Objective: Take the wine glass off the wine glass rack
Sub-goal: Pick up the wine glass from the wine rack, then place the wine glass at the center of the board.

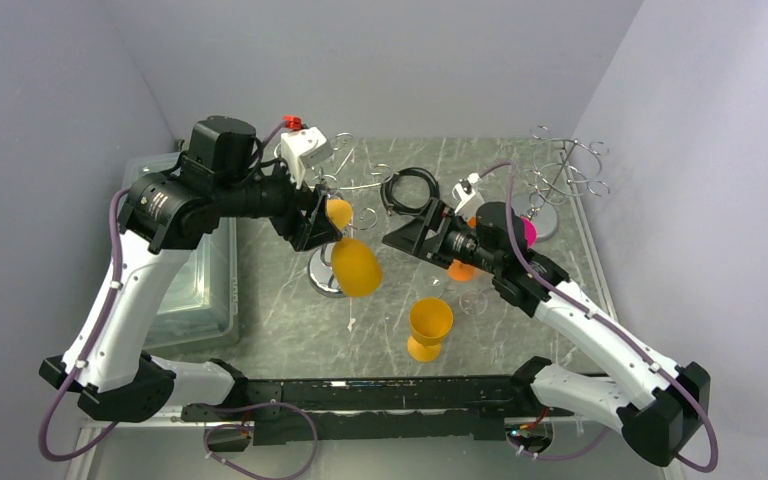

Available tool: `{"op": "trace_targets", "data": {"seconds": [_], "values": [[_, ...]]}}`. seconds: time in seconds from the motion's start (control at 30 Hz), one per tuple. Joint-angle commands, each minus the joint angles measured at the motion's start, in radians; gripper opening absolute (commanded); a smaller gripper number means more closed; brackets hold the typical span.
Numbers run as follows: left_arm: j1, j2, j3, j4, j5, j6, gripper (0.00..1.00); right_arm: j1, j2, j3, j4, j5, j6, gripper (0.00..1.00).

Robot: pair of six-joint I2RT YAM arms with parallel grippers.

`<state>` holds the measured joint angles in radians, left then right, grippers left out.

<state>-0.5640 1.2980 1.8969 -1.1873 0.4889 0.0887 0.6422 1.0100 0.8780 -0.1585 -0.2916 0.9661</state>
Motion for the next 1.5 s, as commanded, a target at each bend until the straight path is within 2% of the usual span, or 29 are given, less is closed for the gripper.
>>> {"op": "trace_targets", "data": {"seconds": [0.0, 0.23, 0.43, 0.67, 1.0, 1.47], "values": [[0.005, 0.003, 0.047, 0.055, 0.086, -0.025, 0.39, 0.004, -0.065, 0.036, -0.043, 0.08, -0.012, 0.99], [0.004, 0.021, 0.051, 0.087, 0.13, -0.058, 0.39, 0.004, -0.138, 0.034, -0.08, 0.114, 0.011, 0.99], [0.004, 0.023, 0.039, 0.129, 0.148, -0.082, 0.39, 0.003, -0.196, 0.018, -0.069, 0.018, 0.096, 0.99], [0.004, 0.02, 0.013, 0.172, 0.145, -0.154, 0.39, 0.004, -0.216, 0.047, -0.12, -0.035, 0.123, 0.99], [0.004, 0.033, -0.002, 0.224, 0.158, -0.225, 0.38, 0.003, -0.266, 0.07, -0.221, -0.005, 0.149, 1.0], [0.004, 0.059, 0.009, 0.311, 0.157, -0.318, 0.37, 0.003, -0.325, 0.008, -0.129, -0.061, 0.301, 1.0]]}}
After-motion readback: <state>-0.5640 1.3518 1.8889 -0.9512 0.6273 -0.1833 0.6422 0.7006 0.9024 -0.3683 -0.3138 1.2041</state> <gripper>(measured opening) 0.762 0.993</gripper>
